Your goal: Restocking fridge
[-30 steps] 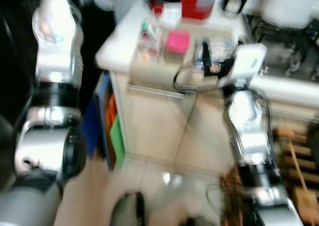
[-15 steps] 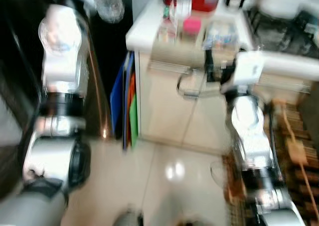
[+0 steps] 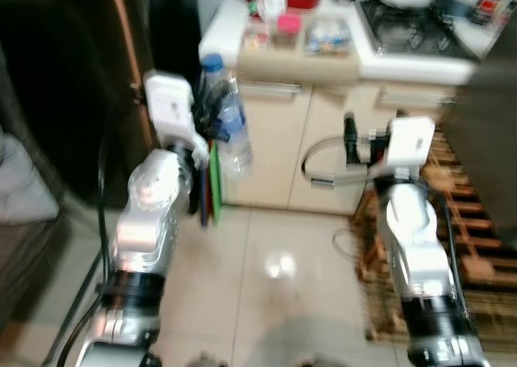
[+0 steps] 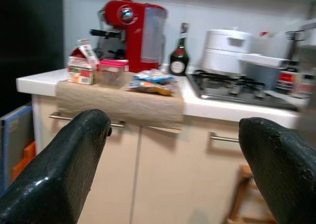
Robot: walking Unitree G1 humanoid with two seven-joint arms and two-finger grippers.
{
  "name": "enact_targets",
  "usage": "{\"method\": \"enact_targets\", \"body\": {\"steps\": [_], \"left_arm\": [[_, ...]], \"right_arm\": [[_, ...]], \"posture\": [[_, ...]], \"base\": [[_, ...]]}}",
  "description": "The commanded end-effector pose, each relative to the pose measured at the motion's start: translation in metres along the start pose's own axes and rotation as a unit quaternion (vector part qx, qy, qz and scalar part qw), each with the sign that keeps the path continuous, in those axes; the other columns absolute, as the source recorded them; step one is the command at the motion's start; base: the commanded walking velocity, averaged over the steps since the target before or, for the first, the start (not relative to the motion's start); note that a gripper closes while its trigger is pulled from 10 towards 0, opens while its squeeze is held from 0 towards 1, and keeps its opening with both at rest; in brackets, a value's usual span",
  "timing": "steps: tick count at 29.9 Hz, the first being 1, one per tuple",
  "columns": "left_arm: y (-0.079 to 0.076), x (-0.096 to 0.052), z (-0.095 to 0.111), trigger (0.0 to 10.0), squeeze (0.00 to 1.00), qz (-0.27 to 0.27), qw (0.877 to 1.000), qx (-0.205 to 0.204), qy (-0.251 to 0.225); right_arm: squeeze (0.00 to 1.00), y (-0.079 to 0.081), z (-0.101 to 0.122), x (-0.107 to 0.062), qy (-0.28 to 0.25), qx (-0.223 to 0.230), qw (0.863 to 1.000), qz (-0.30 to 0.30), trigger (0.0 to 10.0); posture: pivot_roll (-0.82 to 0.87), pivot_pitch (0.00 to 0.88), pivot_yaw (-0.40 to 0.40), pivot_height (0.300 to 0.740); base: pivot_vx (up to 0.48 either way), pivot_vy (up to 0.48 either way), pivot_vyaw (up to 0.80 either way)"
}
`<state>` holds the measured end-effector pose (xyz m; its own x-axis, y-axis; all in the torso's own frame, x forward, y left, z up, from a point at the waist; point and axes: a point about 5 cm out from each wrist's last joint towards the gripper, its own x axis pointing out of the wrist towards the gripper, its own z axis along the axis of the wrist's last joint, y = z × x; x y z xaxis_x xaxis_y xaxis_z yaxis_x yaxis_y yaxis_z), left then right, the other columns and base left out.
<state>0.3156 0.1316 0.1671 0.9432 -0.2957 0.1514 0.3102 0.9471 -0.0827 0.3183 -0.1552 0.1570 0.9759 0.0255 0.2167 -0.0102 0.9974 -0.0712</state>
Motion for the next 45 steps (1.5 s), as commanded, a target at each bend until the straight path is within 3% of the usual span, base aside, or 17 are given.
{"method": "enact_targets", "body": {"steps": [1,5,9,18,27,35,45], "left_arm": [[-0.004,-0.003,0.001,10.0,0.00,-0.007,1.000,-0.005,-0.002],[-0.002,-0.007,-0.011,10.0,0.00,0.001,1.000,-0.011,0.020],[-0.004,-0.011,-0.008,10.0,0.00,-0.004,1.000,-0.017,0.024],[-0.007,-0.011,-0.003,10.0,0.00,-0.016,1.000,-0.022,0.010],[-0.013,-0.012,-0.002,10.0,0.00,-0.043,0.999,-0.009,0.011],[-0.013,-0.011,-0.004,10.0,0.00,-0.058,0.998,0.002,0.016],[-0.018,-0.002,-0.004,10.0,0.00,-0.088,0.996,0.008,0.018]], "right_arm": [[0.00,-0.002,-0.006,-0.002,0.018,-0.015,1.000,0.000,10.0],[0.00,0.002,-0.013,-0.004,0.034,-0.016,0.999,0.014,10.0],[0.00,0.000,-0.018,-0.002,0.048,-0.033,0.998,0.013,10.0],[0.00,0.002,-0.022,-0.005,0.057,-0.026,0.998,0.017,10.0],[0.00,0.006,-0.024,-0.013,0.054,-0.011,0.997,0.044,10.0],[0.00,0.002,-0.032,-0.020,0.068,-0.021,0.997,0.034,10.0],[0.00,-0.010,-0.037,-0.019,0.079,-0.036,0.996,-0.001,10.0]], "posture": [[-0.12,0.000,0.017,0.740],[-0.11,0.000,0.008,0.740],[-0.11,0.000,0.010,0.740],[-0.13,0.000,0.029,0.740],[-0.14,0.000,0.037,0.740],[-0.13,0.000,0.043,0.716],[-0.13,0.000,0.037,0.716]], "base": [[0.000,-0.450,0.00],[0.000,-0.450,0.00],[0.000,-0.450,0.00],[0.000,-0.447,0.00],[0.000,0.000,-0.23],[0.000,0.412,-0.49],[0.000,0.000,-0.53]]}}
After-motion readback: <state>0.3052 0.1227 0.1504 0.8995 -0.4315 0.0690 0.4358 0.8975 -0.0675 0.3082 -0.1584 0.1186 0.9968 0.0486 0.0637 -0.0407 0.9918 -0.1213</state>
